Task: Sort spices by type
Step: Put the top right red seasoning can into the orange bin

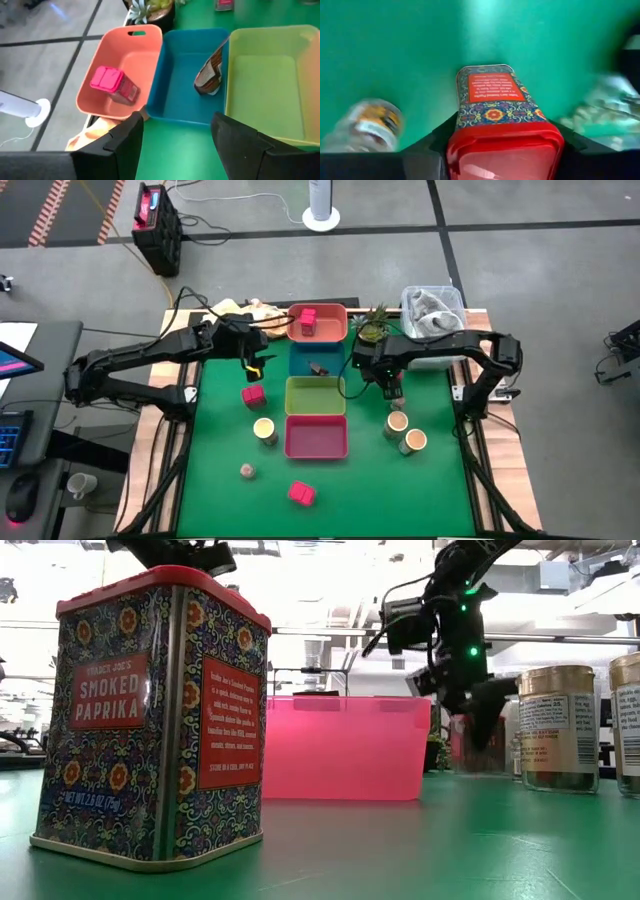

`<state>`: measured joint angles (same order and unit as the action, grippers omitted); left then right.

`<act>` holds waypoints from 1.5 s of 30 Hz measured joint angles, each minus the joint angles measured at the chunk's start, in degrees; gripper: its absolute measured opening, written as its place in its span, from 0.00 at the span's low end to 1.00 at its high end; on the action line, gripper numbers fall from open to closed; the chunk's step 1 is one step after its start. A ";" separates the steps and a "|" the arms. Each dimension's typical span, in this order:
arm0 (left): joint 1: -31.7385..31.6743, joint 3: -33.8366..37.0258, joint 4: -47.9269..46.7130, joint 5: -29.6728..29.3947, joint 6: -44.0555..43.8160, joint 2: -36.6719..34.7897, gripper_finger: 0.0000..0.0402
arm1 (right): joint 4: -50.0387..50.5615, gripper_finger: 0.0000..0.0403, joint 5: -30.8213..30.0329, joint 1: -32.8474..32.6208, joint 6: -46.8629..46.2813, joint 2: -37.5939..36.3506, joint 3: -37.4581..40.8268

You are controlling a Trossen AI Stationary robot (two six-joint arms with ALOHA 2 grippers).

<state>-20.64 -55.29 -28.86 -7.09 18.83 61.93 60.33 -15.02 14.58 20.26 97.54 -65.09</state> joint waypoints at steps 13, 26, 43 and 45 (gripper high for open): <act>0.00 10.85 22.91 1.97 -2.60 0.09 0.55 | -1.08 0.60 -3.38 -0.75 6.51 -0.72 -20.85; 3.88 4.91 30.64 4.40 -8.89 8.42 0.55 | -7.49 0.59 1.50 -2.94 4.03 -0.72 -28.76; 8.26 -11.61 29.01 4.74 -4.46 25.73 0.72 | -8.56 0.59 1.86 -4.86 2.09 -0.72 -28.71; 7.95 -12.36 28.42 4.74 -4.44 27.31 0.73 | -8.49 0.58 1.87 -4.96 2.09 -0.72 -28.71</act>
<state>-12.70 -67.65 -0.45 -2.35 14.39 89.24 51.83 -13.15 9.61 22.35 96.82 -93.80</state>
